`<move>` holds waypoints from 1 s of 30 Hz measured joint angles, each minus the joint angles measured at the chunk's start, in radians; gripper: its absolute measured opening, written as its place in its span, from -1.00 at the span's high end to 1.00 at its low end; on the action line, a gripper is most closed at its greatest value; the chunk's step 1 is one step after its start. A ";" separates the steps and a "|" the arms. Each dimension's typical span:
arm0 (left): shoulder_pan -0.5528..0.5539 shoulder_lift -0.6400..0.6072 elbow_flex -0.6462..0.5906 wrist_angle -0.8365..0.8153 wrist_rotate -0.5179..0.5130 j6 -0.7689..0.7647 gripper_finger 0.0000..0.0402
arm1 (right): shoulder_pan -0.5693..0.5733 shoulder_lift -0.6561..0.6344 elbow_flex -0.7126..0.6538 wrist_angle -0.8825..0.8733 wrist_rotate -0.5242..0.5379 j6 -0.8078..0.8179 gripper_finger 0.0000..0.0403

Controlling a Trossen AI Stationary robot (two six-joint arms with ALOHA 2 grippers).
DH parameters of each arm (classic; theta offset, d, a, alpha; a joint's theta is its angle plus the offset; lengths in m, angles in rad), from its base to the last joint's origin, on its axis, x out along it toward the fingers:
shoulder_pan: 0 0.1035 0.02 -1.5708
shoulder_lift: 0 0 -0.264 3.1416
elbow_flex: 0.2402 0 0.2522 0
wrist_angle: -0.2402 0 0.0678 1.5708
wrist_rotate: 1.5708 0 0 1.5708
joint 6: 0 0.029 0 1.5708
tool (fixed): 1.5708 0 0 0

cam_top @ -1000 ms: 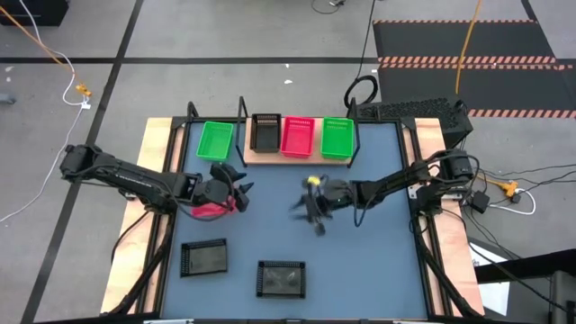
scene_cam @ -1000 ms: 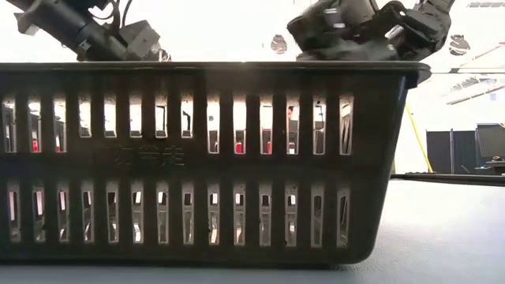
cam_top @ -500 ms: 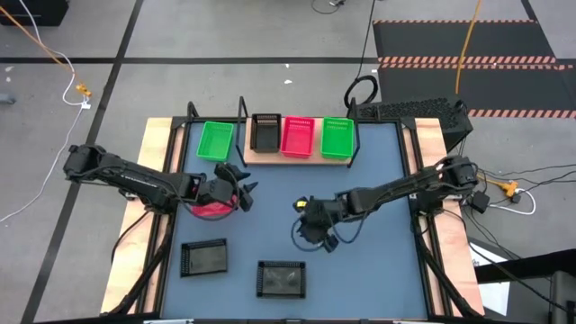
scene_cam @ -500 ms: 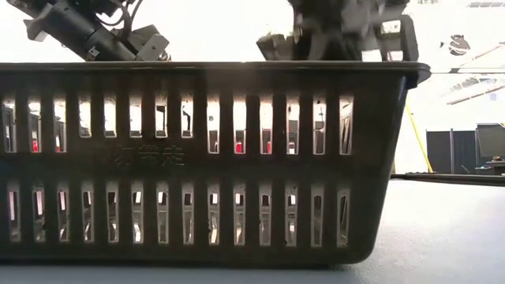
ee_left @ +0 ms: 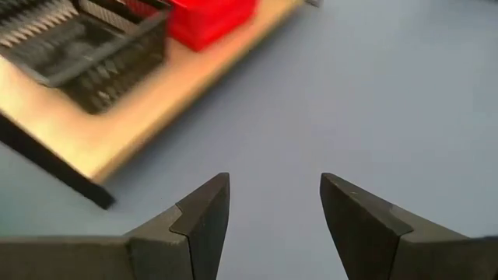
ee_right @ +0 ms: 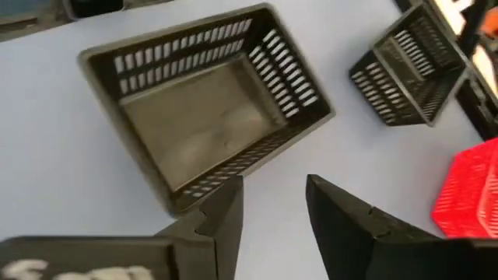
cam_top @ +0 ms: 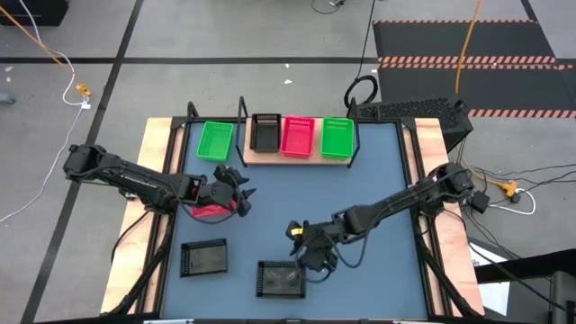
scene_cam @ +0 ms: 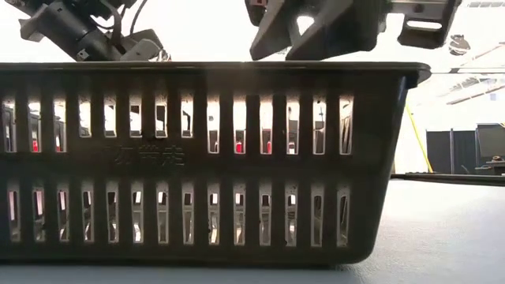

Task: Stack baskets on shelf by color
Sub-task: Stack the right black bin on top of the black bin on the shelf

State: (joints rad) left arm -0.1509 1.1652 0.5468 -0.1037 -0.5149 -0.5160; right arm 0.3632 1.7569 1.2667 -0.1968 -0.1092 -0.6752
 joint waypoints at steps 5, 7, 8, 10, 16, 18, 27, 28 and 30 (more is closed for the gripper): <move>0.003 0.000 0.000 -0.014 0.097 0.061 -0.01 | 0.048 0.036 -0.023 -0.018 -0.027 -0.080 0.26; 0.013 0.000 0.000 -0.005 0.098 0.083 -0.01 | 0.065 0.061 -0.036 -0.029 -0.025 -0.116 0.26; 0.020 0.000 0.000 0.003 0.098 0.089 -0.01 | 0.075 0.078 -0.039 -0.027 -0.020 -0.129 0.26; 0.035 0.000 0.000 0.026 0.097 0.090 -0.01 | 0.095 0.103 -0.045 -0.015 0.014 -0.151 0.26; 0.035 0.000 0.000 0.044 0.104 0.069 -0.01 | 0.119 0.173 -0.045 0.135 0.060 -0.153 0.29; 0.023 0.000 0.000 0.025 0.113 0.069 -0.01 | 0.111 0.187 -0.045 0.158 0.073 -0.114 0.37; 0.017 -0.007 0.000 -0.002 0.074 0.171 -0.01 | 0.022 0.106 -0.045 0.155 0.113 -0.034 0.95; 0.022 -0.016 0.000 -0.008 0.060 0.184 -0.01 | 0.003 0.086 -0.045 0.156 0.114 -0.012 0.97; 0.040 -0.036 0.000 -0.008 0.023 0.202 -0.01 | -0.036 0.038 -0.045 0.156 0.114 0.043 0.98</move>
State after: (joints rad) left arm -0.1112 1.1296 0.5472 -0.1113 -0.4915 -0.3137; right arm 0.3274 1.7946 1.2221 -0.0410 0.0044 -0.6324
